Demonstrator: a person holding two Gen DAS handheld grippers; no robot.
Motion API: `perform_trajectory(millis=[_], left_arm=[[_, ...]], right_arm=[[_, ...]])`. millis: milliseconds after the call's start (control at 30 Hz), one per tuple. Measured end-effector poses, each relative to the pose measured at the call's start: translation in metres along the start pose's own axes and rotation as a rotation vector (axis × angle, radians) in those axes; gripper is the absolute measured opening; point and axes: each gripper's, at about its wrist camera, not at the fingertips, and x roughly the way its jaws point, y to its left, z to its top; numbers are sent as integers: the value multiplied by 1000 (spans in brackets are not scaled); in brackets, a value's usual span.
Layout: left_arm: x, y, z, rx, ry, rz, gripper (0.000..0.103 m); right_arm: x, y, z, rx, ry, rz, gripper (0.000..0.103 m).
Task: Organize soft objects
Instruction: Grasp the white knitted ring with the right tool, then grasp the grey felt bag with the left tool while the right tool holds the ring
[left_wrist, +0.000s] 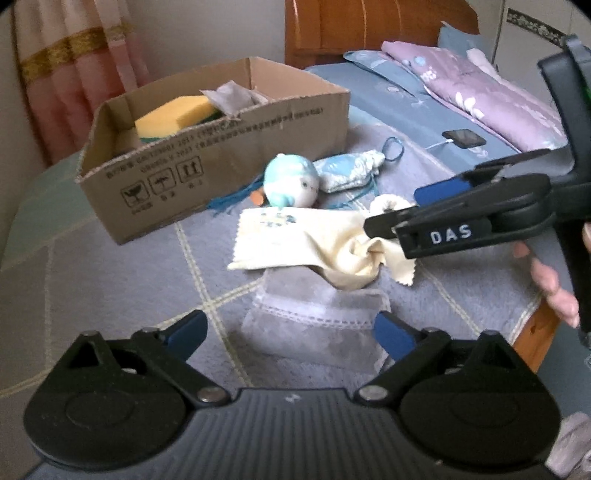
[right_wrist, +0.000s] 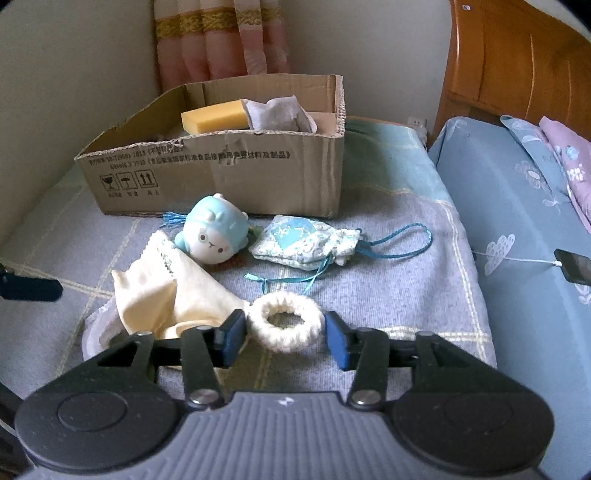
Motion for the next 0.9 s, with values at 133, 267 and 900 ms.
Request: perform_trajectory(millis=[133, 267, 900], left_arm=[[4, -1, 0, 12, 0, -35, 94], [12, -7, 1, 37, 8, -61, 89], [7, -7, 2, 25, -9, -16, 60]], right_arm=[[-2, -5, -2, 26, -10, 20, 78], [0, -6, -3, 27, -2, 17, 78], [-9, -13, -9, -5, -10, 6, 78]])
